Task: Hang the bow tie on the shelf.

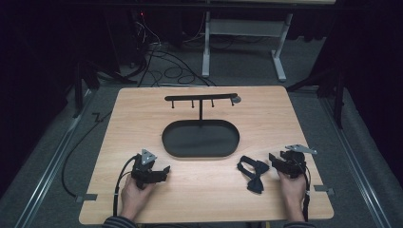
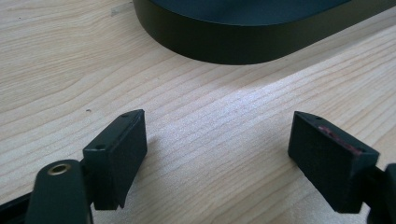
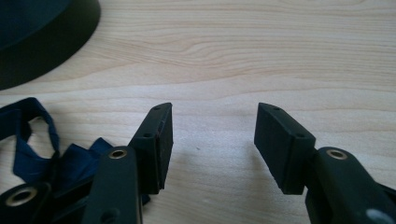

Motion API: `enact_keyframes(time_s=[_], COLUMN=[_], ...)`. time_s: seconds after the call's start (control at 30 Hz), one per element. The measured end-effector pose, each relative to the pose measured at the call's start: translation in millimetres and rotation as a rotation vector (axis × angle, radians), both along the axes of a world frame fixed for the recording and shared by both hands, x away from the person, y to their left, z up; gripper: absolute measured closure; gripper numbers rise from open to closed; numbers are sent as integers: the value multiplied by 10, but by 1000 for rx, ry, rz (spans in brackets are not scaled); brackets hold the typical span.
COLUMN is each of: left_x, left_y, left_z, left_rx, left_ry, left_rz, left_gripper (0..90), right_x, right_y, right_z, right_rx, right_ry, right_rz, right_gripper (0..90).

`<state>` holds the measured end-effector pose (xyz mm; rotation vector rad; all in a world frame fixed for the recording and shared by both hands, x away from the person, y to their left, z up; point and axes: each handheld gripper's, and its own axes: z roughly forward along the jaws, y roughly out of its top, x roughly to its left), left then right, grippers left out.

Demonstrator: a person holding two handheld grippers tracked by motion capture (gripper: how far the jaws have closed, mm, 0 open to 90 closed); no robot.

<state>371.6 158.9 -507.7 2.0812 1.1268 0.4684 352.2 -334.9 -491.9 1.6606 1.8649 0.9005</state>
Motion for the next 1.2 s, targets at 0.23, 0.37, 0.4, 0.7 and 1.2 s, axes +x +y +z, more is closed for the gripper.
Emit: enact_keyframes(time_s=[0.23, 0.37, 0.4, 0.7, 1.2], left_x=[0, 0, 0, 0, 0], left_y=[0, 0, 0, 0, 0], left_z=[0, 0, 0, 0, 0], left_rx=[0, 0, 0, 0, 1], left_ry=[0, 0, 0, 0, 0], left_rz=[0, 0, 0, 0, 0], left_gripper=[201, 200, 200, 200, 200], right_x=[-59, -80, -102, -180, -136], right_y=[42, 70, 90, 243, 501], right_z=[98, 124, 148, 188, 160], right_rx=[37, 43, 54, 64, 74], right_ry=[-14, -22, -29, -38, -9], right_rz=[47, 73, 84, 142, 239], right_gripper=[517, 526, 530, 537, 538])
